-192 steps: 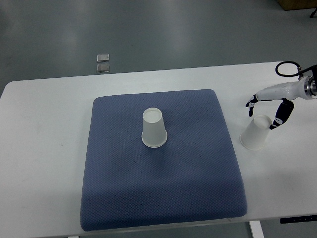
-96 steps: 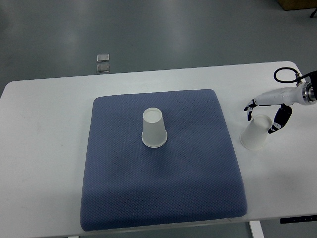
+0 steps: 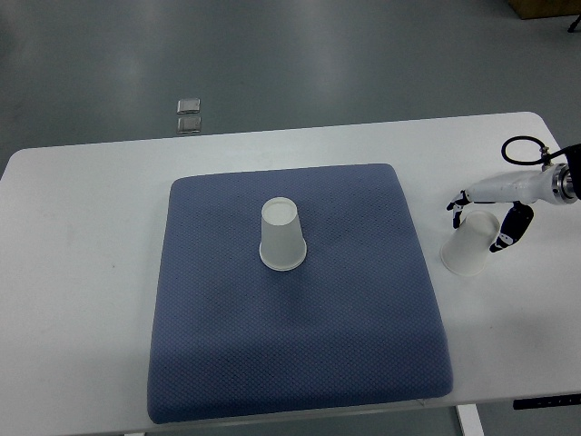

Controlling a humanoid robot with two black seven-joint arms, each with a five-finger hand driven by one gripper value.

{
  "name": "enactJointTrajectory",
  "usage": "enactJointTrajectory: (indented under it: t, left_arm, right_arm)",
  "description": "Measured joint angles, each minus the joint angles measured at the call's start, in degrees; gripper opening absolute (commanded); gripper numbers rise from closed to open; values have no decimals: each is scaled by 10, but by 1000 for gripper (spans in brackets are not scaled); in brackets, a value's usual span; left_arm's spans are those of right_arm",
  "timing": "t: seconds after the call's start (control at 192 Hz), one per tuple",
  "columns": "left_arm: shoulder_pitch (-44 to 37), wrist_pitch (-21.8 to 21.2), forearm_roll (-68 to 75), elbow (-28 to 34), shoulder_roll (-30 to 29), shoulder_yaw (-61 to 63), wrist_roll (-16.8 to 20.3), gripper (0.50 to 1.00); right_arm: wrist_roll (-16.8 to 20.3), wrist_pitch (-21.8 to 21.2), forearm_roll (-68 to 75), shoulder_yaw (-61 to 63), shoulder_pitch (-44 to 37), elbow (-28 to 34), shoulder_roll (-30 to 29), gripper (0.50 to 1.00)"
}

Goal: Stack paper cups
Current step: 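Close the right hand fingers around the white paper cup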

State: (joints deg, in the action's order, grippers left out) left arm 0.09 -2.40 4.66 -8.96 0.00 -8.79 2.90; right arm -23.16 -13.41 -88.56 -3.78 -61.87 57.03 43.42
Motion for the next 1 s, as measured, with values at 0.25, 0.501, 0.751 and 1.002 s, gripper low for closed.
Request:
enactJointTrajectory:
  t: [0.25, 0.501, 0.751, 1.002]
  left_arm:
    - [0, 0, 0, 0, 0, 0, 0, 1000]
    - [0, 0, 0, 0, 0, 0, 0, 1000]
    - [0, 0, 0, 0, 0, 0, 0, 1000]
    - [0, 0, 0, 0, 0, 0, 0, 1000]
  right_arm:
    - [1, 17, 0, 0, 8, -19, -6, 903]
    - [1, 28, 4, 0, 20, -22, -19, 903]
    - [1, 28, 9, 1, 22, -22, -19, 903]
    - [0, 31, 11, 4, 28, -32, -22, 897]
